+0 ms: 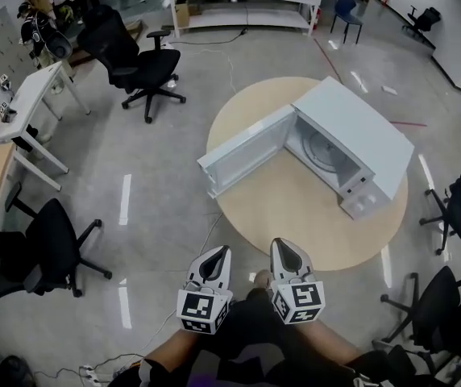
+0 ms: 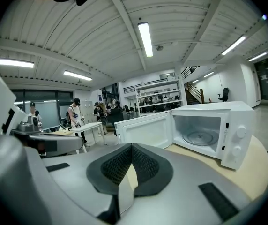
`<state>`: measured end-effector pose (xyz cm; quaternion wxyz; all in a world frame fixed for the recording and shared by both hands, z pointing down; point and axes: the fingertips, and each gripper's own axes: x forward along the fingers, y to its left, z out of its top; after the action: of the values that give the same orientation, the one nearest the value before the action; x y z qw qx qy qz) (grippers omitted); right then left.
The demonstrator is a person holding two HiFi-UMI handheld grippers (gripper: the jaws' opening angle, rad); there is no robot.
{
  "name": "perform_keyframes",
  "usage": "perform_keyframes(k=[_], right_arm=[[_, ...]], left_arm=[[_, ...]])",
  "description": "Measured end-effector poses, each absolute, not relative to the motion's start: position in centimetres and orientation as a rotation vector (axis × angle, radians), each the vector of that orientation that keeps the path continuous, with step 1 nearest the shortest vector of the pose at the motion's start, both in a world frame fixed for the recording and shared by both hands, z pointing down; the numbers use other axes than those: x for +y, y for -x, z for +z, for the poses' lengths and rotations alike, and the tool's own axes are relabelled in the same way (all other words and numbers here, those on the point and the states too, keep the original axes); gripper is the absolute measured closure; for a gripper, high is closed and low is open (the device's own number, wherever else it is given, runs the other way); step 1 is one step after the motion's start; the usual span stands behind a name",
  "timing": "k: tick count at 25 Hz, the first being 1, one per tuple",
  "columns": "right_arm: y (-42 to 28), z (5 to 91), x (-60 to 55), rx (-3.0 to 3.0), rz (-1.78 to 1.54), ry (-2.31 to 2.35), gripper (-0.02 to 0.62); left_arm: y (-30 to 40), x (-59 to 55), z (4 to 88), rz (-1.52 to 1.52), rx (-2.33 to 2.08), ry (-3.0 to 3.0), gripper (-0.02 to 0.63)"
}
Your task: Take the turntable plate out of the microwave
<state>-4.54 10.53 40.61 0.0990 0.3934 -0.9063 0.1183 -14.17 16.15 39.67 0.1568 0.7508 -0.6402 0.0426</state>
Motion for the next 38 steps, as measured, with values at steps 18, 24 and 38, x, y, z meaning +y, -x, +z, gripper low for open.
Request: perform_keyframes(k=[18, 24, 38], right_arm=[[-2.9, 42.2, 0.3, -2.681, 0.502, -1.282, 0.578], [-6.2, 42.1, -2.2, -2.700, 0.482, -1.334, 0.578], [-10.5, 42.9, -6.0, -2.582, 0.523, -1.538, 0.578]], left_arm=[[7.2, 5.3, 40.4, 0.288, -1.752, -2.178, 0.560], [2.9, 1.9, 40.4, 0.321, -1.702, -2.246, 0.560], [-0.6, -4.1, 41.6, 0.370, -1.507, -2.343, 0.560]])
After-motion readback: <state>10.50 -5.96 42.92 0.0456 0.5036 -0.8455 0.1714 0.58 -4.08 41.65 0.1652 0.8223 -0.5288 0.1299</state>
